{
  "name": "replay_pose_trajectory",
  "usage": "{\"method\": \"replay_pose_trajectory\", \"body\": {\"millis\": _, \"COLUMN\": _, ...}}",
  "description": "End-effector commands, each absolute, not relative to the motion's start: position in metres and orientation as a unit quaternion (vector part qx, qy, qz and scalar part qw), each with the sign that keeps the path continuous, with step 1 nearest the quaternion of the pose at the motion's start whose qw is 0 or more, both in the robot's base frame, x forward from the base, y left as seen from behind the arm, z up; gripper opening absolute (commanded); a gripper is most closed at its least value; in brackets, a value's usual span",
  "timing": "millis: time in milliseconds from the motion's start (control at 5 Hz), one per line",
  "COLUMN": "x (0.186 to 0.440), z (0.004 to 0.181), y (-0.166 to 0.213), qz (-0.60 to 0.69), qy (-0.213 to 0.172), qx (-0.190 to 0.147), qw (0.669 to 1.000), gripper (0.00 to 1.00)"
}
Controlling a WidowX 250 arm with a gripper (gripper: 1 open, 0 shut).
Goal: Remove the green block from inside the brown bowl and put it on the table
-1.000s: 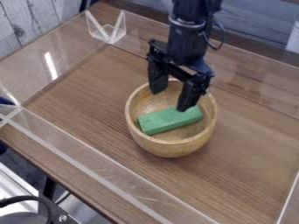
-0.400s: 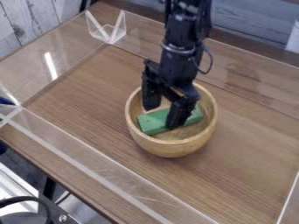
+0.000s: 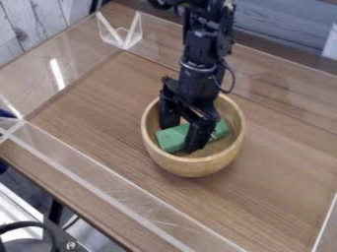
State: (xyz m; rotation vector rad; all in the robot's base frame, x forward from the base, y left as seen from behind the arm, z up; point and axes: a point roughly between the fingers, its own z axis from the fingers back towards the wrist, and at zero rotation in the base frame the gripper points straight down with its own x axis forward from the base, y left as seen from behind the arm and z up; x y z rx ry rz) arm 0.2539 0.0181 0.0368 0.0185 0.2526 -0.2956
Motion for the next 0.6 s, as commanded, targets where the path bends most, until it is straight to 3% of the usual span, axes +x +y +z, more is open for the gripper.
{"method": "replay_pose_trajectory", "body": {"millis": 0, "x": 0.262, "z": 0.0431, "y": 0.0218, "qz": -0.149, "qy": 0.104, "qx": 0.009, "qw": 0.983, "gripper": 1.0}}
{"method": "replay_pose_trajectory", "body": {"millis": 400, "x": 0.2654, "z": 0.0421, "y": 0.0222, "qz": -0.156, "qy": 0.097, "qx": 0.002, "qw": 0.983, "gripper": 1.0}}
